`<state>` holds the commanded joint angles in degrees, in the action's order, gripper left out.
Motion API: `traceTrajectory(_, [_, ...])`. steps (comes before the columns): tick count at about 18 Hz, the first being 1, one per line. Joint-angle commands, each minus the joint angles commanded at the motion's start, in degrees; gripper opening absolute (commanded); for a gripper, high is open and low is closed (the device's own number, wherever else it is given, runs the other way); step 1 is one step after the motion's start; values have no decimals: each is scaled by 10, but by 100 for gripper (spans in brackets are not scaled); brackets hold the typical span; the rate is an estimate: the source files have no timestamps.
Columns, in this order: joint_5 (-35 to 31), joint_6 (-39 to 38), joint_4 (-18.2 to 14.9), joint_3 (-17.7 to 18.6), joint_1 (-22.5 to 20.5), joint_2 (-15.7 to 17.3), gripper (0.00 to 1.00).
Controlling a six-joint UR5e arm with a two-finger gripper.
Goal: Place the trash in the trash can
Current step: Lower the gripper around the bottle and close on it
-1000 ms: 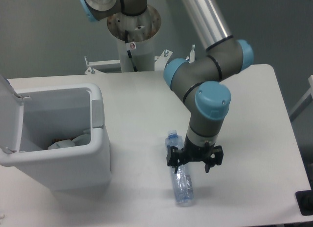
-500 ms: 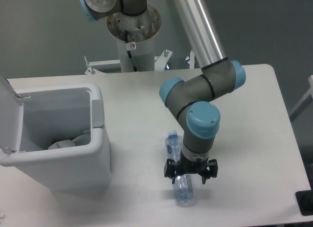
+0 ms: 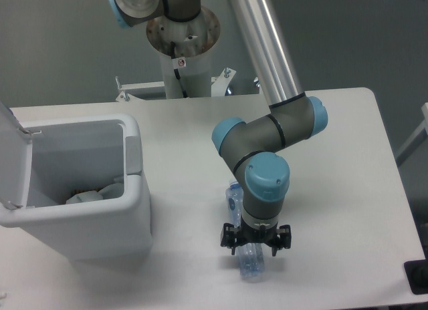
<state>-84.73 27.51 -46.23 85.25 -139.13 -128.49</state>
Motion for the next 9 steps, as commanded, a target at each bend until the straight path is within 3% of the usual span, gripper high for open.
traceTrajectory(3, [-11, -1, -1, 0, 4, -2, 98])
traceTrajectory(7, [-17, -1, -1, 1, 4, -1, 66])
traceTrajectory(9, [-18, 0, 0, 3, 4, 0, 64])
